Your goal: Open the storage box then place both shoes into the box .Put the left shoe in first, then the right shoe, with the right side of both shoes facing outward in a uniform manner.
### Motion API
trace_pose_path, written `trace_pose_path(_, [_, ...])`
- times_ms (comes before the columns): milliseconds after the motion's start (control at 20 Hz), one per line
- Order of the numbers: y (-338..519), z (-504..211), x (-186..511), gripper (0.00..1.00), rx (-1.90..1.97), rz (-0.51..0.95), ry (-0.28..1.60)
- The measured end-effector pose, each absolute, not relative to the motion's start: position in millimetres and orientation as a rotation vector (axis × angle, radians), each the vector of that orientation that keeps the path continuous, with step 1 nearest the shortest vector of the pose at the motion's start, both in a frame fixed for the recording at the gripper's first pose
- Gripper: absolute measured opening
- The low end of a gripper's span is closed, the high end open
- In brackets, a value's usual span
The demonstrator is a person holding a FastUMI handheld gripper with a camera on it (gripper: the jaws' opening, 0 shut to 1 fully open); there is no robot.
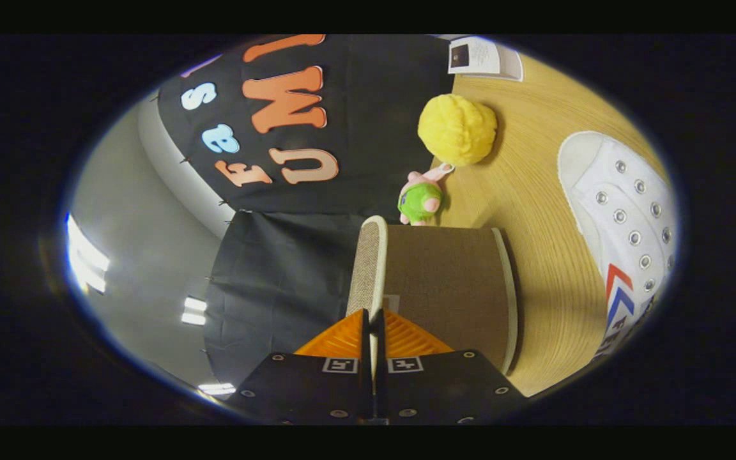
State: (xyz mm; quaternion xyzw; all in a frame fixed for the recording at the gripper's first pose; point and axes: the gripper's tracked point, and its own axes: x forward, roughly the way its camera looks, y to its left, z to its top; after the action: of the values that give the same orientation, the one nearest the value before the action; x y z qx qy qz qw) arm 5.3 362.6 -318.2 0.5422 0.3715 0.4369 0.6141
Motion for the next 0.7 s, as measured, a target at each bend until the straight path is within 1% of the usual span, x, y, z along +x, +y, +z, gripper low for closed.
trace_pose_path(100, [351.8,-290.5,4.7,0.01,1.315,1.063,0.786])
trace_pose_path(200, [362.6,-299.1,2.7,0.01,1.203,1.06,0.778])
trace_pose_path(300, [363.8,-299.0,4.9,0.01,1.191,1.058,0.806])
trace_pose_path(450, [364.7,-298.7,15.5,0.0,1.162,1.009,0.854])
trace_pose_path(600, [365.4,-279.0,19.0,0.0,1.221,0.943,0.935])
trace_pose_path(700, [372.1,-267.3,14.0,0.0,1.193,0.906,0.971])
